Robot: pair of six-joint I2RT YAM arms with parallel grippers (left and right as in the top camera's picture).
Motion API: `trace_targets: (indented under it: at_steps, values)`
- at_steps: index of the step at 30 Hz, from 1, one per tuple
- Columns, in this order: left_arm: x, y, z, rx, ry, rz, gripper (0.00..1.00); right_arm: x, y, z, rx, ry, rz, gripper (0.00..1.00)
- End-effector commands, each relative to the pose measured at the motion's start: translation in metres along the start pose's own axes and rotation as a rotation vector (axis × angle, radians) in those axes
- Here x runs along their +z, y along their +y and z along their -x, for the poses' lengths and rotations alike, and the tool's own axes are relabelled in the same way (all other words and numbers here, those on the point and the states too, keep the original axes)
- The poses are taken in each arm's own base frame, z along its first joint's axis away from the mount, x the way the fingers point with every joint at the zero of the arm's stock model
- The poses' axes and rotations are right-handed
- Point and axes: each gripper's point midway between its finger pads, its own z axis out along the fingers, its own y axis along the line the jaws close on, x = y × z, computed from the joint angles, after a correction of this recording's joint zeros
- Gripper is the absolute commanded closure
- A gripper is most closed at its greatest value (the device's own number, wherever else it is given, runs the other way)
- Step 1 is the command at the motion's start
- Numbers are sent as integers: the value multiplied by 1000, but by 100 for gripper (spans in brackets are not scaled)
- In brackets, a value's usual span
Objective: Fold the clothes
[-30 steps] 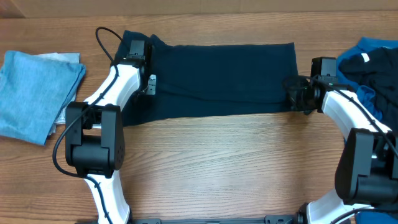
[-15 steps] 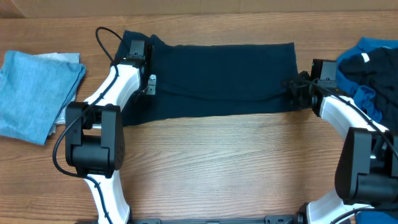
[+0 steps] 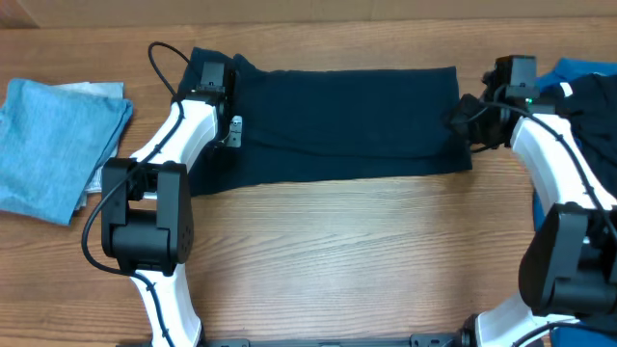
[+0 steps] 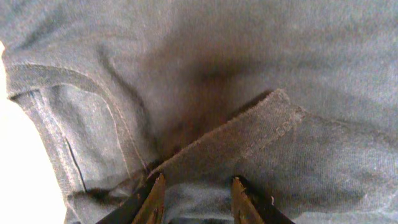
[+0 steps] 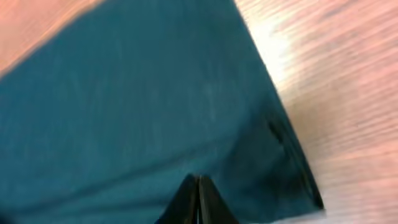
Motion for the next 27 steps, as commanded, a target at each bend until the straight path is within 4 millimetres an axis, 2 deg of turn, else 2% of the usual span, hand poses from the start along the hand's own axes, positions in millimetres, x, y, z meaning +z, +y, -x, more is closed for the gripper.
trace_targets:
  at_steps: [1,4,6,8,9,11,13,14,15,16,17,19,20,23,27]
  values:
    - [-8,1,11,-17,-33,-3,60,0,-4,-21,-69,76,-16,96]
    - [-8,1,12,-17,-35,-4,59,12,-3,-42,-72,126,15,96]
    - [-8,1,12,-18,-37,-4,56,20,3,-48,-107,121,25,96]
    - [-8,0,14,-19,-43,-5,38,30,12,-56,-172,110,33,96]
    - [-8,0,16,-21,-50,-9,19,35,15,-59,-192,104,24,96]
    - [-9,-2,22,-25,-70,-18,14,46,23,-63,-226,106,19,96]
    - [-12,-1,24,-26,-73,-18,14,54,21,-66,-227,119,12,96]
    - [-16,-1,27,-26,-74,-18,16,58,19,-69,-226,131,7,96]
    - [-21,0,31,-26,-78,-18,27,60,18,-70,-228,139,4,96]
    - [-31,2,39,-29,-87,-19,51,62,17,-72,-234,145,3,96]
    - [-40,3,45,-39,-93,-21,65,63,16,-72,-234,148,2,96]
    - [-57,-5,50,-52,-76,-86,87,64,16,-73,-233,151,0,96]
    - [-58,-10,46,-48,-59,-117,94,65,15,-73,-233,153,-1,96]
    - [-45,-32,11,-125,86,-225,96,74,11,-78,-229,175,-12,96]
    - [-14,-37,-23,-152,162,-218,96,79,7,-84,-225,200,-21,96]
